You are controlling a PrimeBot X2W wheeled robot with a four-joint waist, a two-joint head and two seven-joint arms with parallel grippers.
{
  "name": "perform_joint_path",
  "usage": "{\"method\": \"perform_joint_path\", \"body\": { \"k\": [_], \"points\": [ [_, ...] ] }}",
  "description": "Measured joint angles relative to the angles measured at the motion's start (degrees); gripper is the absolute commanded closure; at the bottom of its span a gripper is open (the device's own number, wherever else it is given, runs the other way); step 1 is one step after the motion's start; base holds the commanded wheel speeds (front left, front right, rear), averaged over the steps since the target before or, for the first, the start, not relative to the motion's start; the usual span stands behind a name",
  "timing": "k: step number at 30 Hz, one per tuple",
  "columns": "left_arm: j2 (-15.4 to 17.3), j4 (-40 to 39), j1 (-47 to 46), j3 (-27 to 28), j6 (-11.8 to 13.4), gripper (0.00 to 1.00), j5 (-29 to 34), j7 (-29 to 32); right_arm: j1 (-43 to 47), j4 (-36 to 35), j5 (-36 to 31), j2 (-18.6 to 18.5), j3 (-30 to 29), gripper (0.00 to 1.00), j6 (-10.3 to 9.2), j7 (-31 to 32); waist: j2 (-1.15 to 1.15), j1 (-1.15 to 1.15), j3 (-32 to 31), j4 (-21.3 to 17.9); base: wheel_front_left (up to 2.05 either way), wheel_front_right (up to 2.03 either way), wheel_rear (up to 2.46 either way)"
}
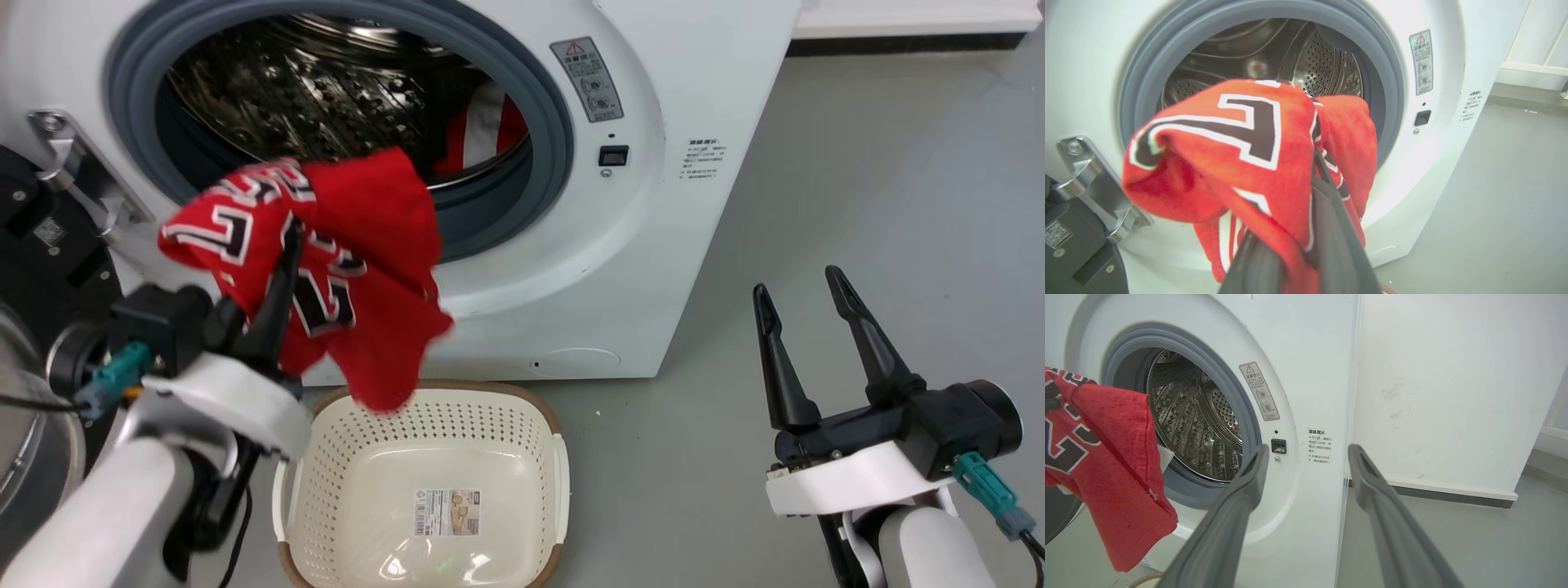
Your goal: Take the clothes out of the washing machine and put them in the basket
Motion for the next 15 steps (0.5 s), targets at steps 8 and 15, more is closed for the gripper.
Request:
{"method": "perform_joint_path", "body": {
  "k": [8, 15],
  "points": [
    [1.6, -3.6, 8.7, -3.6, 1.8, 1.0, -2.2, 6.1, 0.2, -0.1, 0.0, 0.0, 0.4, 0.0, 0.0, 0.0, 0.0, 0.0, 0.1, 0.1, 0.0, 0.0, 0.0],
    [-1.4, 7.5, 8.9, -6.1, -1.5, 1.0, -2.9, 4.9, -0.6, -0.6, -0.7, 0.0, 0.1, 0.0, 0.0, 0.0, 0.0, 0.01, 3.3, -1.4, 0.0, 0.0, 0.0]
  ]
}}
